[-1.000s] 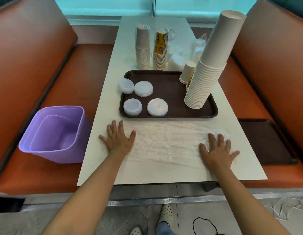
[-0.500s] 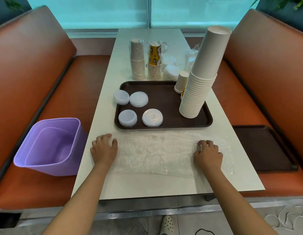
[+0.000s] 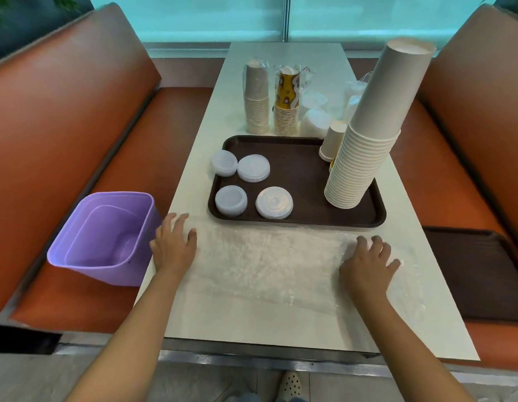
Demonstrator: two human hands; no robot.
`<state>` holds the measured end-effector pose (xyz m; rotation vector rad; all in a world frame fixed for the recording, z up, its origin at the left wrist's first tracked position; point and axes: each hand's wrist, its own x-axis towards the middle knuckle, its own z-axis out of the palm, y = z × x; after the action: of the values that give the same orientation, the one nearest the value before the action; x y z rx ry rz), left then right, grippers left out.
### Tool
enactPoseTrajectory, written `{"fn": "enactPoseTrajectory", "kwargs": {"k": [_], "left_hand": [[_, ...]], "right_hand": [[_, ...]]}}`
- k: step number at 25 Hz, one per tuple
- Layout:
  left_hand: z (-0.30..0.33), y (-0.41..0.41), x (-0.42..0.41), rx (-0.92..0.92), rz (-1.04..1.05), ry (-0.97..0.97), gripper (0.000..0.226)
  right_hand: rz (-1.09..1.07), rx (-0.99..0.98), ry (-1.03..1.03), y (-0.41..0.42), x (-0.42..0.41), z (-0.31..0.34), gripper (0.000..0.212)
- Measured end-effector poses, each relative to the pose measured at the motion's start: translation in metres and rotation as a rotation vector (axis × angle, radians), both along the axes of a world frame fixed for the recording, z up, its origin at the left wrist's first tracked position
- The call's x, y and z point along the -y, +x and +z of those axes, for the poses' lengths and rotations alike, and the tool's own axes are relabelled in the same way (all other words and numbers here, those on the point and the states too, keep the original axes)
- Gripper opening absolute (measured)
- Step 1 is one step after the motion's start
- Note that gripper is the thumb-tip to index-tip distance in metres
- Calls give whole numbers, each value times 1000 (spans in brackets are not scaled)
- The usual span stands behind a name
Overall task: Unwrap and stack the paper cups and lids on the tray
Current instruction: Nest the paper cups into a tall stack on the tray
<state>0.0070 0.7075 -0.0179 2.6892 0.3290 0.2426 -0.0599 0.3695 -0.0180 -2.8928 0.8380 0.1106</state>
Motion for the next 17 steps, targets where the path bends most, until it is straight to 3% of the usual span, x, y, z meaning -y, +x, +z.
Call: {"fn": "enactPoseTrajectory", "kwargs": {"k": [2, 4, 6, 9, 11, 13, 15, 17], "left_hand": [[12, -7, -4, 46, 257, -91, 45], [19, -13, -12, -184, 361, -99, 47], [14, -17, -21, -430, 249, -53, 39], [9, -19, -31, -395, 83, -112, 14], [12, -15, -37, -224, -23, -400, 12], [20, -15, -37, -75, -68, -867, 21], [28, -15, -34, -74, -41, -1299, 25], [31, -14, -37, -170, -32, -1478, 23]], "right_hand": [[211, 175, 37, 2, -37, -3, 45], [423, 245, 117, -1, -74, -9, 53], [502, 121, 194, -5, -102, -18, 74], [452, -3, 188, -8, -110, -31, 86], [441, -30, 156, -7, -113, -31, 87], [433, -45, 136, -7, -115, -28, 88], [419, -60, 132, -7, -116, -26, 88], [410, -55, 138, -7, -117, -25, 88]]}}
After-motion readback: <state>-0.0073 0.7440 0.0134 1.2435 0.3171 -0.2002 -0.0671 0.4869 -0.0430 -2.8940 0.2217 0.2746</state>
